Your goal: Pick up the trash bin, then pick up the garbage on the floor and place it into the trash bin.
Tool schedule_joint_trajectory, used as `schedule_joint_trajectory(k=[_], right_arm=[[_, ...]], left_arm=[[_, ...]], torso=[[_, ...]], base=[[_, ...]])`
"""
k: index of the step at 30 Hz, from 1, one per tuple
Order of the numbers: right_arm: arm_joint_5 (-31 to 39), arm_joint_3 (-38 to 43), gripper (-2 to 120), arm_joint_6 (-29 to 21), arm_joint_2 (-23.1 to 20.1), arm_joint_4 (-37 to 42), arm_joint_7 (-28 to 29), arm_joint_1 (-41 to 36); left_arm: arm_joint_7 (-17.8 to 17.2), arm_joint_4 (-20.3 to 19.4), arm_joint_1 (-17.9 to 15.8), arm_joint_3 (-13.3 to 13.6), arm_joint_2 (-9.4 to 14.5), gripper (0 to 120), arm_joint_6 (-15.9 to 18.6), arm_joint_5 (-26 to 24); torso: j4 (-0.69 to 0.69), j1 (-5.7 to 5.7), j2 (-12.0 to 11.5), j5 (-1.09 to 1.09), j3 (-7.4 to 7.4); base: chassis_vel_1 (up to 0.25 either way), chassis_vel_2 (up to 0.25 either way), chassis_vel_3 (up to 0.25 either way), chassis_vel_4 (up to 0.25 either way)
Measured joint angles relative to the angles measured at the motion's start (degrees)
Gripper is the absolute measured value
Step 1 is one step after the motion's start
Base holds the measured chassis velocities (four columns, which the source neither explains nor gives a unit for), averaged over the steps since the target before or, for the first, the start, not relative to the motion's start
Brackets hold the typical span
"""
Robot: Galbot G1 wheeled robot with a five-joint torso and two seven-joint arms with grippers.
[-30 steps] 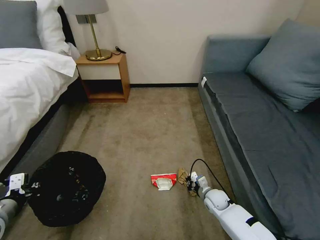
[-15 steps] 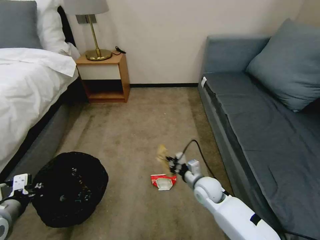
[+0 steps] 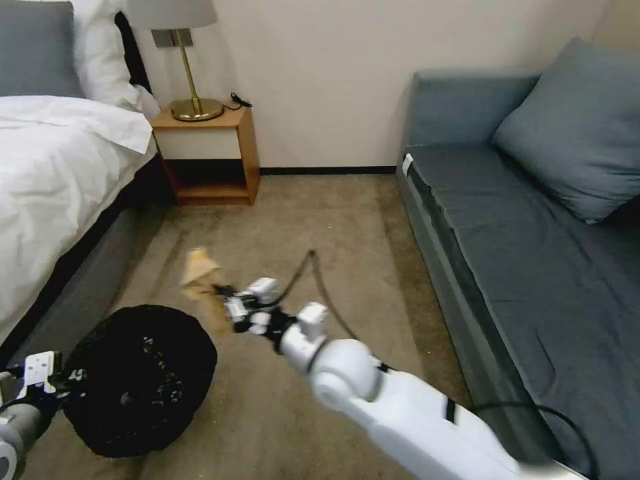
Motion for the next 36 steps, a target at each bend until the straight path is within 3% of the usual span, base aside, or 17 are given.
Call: schedule_joint_trajectory(k=[3, 8, 16, 20, 23, 26, 27, 30, 32, 34, 36], right_arm=[[-0.40, -2.98, 0, 0.46, 5.08, -3.23, 1.83, 1.56], [-1.79, -4.98, 0, 1.31, 9.02, -6.19, 3.41, 1.22], [-3.59, -5.61, 0, 1.48, 11.58, -8.51, 4.51, -0.79], [-3.62, -5.71, 7, 1.37, 11.66, -9.06, 4.74, -1.13], [-3.67, -5.86, 28, 1.35, 11.51, -9.64, 4.75, -1.51], [-3.74, -5.82, 33, 1.32, 11.48, -9.77, 4.75, -1.62], [-3.84, -5.68, 42, 1.23, 11.36, -9.77, 4.80, -1.76], [-3.92, -5.60, 45, 1.19, 11.27, -9.78, 4.84, -1.82], [-4.14, -5.28, 60, 1.09, 10.71, -9.68, 4.86, -2.14], [-4.16, -5.23, 64, 1.03, 10.48, -9.53, 4.86, -2.25], [-4.46, -5.38, 75, 0.51, 9.70, -8.89, 4.78, -2.58]], left_arm=[[-0.01, 0.00, 0.20, -0.09, -0.20, 3, 0.00, 0.01], [-0.01, 0.00, 0.27, -0.20, -0.09, 3, 0.00, 0.03], [-0.03, -0.25, 0.29, -0.06, -0.13, 3, 0.00, 0.02], [-0.04, -0.25, 0.29, 0.01, -0.07, 3, 0.00, 0.03], [-0.03, -0.59, 0.26, 0.09, -0.04, 3, 0.00, 0.00], [-0.03, -0.59, 0.28, 0.15, -0.03, 3, 0.00, -0.02], [-0.03, -0.54, 0.30, 0.18, -0.03, 3, 0.00, -0.07], [-0.03, -0.48, 0.30, 0.19, -0.05, 3, 0.00, -0.09], [-0.02, -0.34, 0.29, 0.21, -0.09, 3, 0.00, -0.12], [0.00, -0.34, 0.28, 0.21, -0.09, 3, 0.00, -0.14], [0.02, -0.28, 0.09, 0.21, -0.03, 3, 0.00, -0.21]], torso=[[0.00, 0.00, 0.00, 0.01, 0.00], [-0.01, 0.00, 0.00, 0.01, 0.00], [-0.02, 0.00, 0.00, 0.01, 0.00], [-0.02, 0.00, 0.00, 0.01, 0.00], [-0.02, 0.00, 0.00, 0.02, 0.00], [-0.02, 0.00, 0.00, 0.02, 0.00], [-0.02, 0.00, 0.00, 0.02, 0.00], [-0.01, 0.00, 0.00, 0.02, 0.00], [-0.02, 0.00, 0.00, 0.02, 0.00], [-0.02, 0.00, 0.00, 0.03, 0.00], [-0.02, 0.00, 0.00, 0.03, 0.00]], base=[[0.000, 0.000, 0.000, 0.000], [0.000, 0.000, 0.000, 0.000], [0.000, 0.000, 0.000, 0.000], [0.000, 0.000, 0.000, 0.000], [0.000, 0.000, 0.000, 0.000], [0.000, 0.000, 0.000, 0.000], [0.000, 0.000, 0.000, 0.000], [0.000, 0.000, 0.000, 0.000], [0.000, 0.000, 0.000, 0.000], [0.000, 0.000, 0.000, 0.000], [0.000, 0.000, 0.000, 0.000]])
